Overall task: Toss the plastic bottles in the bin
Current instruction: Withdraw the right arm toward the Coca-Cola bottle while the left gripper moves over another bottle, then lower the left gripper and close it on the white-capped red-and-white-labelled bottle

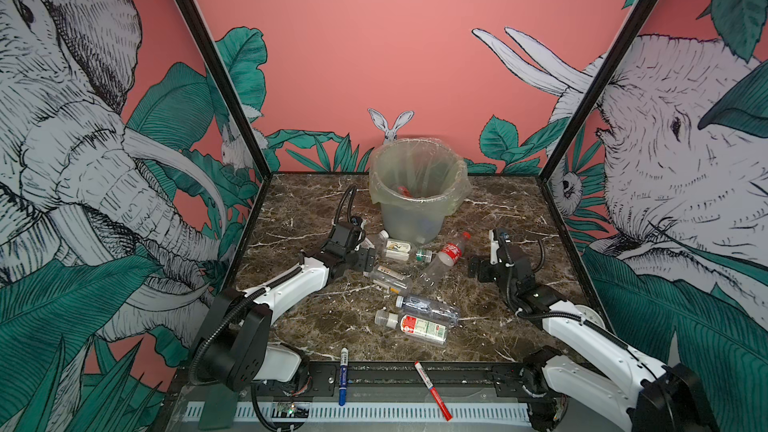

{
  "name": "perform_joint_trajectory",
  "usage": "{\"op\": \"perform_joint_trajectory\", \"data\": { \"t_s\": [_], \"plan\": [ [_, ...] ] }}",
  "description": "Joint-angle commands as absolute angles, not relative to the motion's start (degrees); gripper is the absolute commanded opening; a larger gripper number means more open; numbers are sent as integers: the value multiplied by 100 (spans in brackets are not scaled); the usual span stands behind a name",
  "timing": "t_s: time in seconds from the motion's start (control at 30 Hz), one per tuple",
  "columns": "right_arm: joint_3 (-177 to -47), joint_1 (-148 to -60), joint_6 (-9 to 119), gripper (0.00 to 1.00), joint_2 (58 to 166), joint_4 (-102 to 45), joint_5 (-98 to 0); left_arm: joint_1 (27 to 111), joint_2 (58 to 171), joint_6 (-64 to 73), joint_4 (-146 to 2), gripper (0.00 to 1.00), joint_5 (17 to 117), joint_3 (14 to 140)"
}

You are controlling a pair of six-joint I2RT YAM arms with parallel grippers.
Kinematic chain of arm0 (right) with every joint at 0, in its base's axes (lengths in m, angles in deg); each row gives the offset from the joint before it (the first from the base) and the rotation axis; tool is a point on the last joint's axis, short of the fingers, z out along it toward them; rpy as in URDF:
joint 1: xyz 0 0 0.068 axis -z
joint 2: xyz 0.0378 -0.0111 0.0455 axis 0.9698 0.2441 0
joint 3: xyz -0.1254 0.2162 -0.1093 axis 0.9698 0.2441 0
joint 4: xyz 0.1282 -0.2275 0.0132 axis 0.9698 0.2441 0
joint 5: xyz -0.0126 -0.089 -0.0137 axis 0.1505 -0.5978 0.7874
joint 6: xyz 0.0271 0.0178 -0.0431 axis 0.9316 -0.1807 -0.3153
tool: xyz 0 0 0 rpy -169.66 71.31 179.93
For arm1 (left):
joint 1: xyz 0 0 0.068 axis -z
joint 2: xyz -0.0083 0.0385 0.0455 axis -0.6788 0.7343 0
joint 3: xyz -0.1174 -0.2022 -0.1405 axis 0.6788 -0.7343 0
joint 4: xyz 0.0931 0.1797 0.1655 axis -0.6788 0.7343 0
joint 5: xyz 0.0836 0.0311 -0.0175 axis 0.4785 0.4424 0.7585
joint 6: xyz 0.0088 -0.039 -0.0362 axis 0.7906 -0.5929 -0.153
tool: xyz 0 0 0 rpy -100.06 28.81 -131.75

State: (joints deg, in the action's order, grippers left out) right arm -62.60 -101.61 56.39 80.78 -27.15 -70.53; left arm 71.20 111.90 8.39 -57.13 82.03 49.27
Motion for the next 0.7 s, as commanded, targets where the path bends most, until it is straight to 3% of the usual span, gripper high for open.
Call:
{"op": "perform_joint_trajectory", "data": {
  "t_s": [0.0, 0.47, 0.67],
  "plan": [
    [-6251, -10117, 5718, 99, 8387, -3090, -6889, 7091, 11234, 948, -5588, 96, 8373, 5139],
    [-6282, -10097, 5772, 99, 8752, -3283, -6762, 7061, 11539, 1031, -5853, 95, 8790, 5042],
    [-6319, -10075, 5772, 99, 8862, -3292, -6739, 7009, 11547, 969, -5873, 87, 8869, 5000]
  ]
}}
